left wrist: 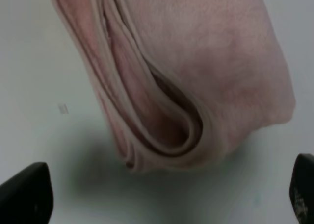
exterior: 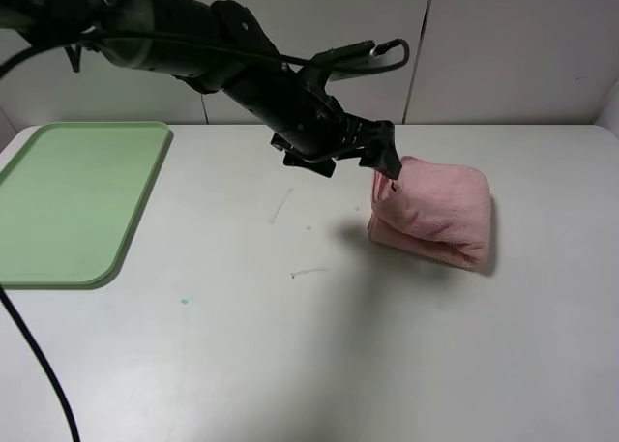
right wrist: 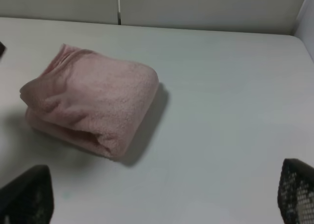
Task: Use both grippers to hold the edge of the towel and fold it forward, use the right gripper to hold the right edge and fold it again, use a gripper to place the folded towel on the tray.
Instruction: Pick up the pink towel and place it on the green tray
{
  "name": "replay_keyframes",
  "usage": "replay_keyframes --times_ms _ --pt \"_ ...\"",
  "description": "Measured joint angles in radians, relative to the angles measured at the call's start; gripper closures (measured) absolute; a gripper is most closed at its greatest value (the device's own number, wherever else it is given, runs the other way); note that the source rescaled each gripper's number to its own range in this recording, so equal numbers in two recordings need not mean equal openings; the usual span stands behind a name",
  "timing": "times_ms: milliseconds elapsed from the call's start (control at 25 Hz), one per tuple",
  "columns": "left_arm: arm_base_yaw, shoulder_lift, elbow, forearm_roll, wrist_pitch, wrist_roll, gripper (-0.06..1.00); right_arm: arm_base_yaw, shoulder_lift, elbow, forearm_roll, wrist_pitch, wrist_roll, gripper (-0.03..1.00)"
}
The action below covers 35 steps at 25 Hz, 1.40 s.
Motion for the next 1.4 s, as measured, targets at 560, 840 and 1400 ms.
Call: replay_keyframes --times_ms 560,840,1400 --pt "-0.026 0.164 -0.084 -0.002 -0.014 -0.023 -0.02 0.000 0.000 0.000 0.000 0.000 0.000 -0.03" --pt "-0.056 0.241 -0.164 -0.002 -0.023 -0.023 -0.02 0.000 0.000 0.000 0.001 0.000 0.000 -0.03" --pt "-0.071 0.314 -0.231 -0.016 0.001 -0.023 0.02 0.000 0.000 0.000 0.001 0.000 0.000 -0.03"
